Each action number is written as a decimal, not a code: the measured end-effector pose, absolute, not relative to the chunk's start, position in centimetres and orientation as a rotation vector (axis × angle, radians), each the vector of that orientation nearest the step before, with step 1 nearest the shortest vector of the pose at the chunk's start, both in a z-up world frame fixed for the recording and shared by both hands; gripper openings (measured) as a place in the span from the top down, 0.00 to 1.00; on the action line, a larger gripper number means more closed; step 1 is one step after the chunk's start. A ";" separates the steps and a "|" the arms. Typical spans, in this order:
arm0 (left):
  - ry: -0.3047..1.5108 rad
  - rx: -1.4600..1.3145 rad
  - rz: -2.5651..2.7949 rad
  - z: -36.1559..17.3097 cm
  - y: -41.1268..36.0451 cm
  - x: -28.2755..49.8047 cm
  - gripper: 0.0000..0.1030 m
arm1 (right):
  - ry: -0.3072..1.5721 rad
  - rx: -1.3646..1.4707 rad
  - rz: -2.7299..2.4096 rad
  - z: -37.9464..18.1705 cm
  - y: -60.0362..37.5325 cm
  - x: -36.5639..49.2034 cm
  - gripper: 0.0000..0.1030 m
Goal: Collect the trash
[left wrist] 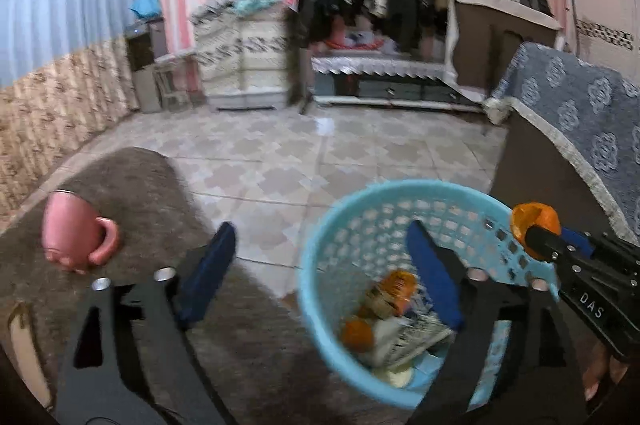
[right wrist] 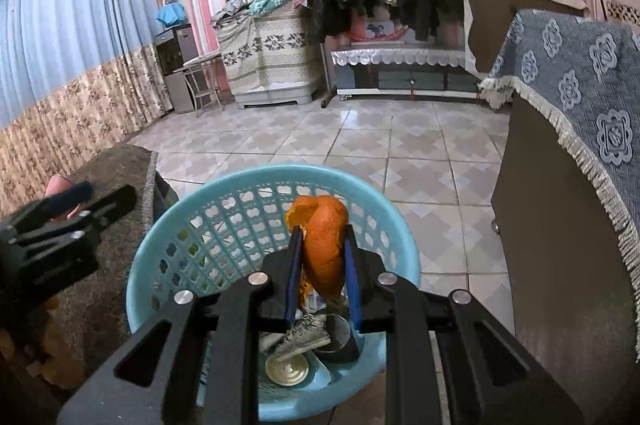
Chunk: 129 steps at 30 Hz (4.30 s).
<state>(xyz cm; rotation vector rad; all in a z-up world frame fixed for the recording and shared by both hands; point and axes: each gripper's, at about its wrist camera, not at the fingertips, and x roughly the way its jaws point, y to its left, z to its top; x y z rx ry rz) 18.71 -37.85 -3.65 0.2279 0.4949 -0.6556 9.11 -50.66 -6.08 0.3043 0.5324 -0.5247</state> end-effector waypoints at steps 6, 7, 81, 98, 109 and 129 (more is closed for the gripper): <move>0.434 0.224 -0.558 -2.0 -34.4 18.4 0.06 | 0.523 0.291 -0.513 -6.0 -49.7 10.3 0.76; 0.428 0.220 -0.548 -1.7 -33.9 18.4 0.06 | 0.522 0.284 -0.513 -6.0 -49.5 10.4 0.70; 0.375 -0.014 -0.128 0.2 -5.9 0.2 0.05 | 0.348 0.016 -0.143 -0.8 -28.4 -0.8 0.04; 0.345 -0.025 -0.124 1.0 -5.7 0.0 0.05 | 0.339 0.015 -0.150 -0.9 -28.5 -0.9 0.04; 0.350 -0.022 -0.122 0.9 -5.8 0.1 0.05 | 0.339 0.013 -0.149 -1.0 -28.4 -0.9 0.04; 0.354 -0.022 -0.122 0.5 -6.1 -0.1 0.05 | 0.338 0.013 -0.149 -1.0 -28.3 -0.9 0.04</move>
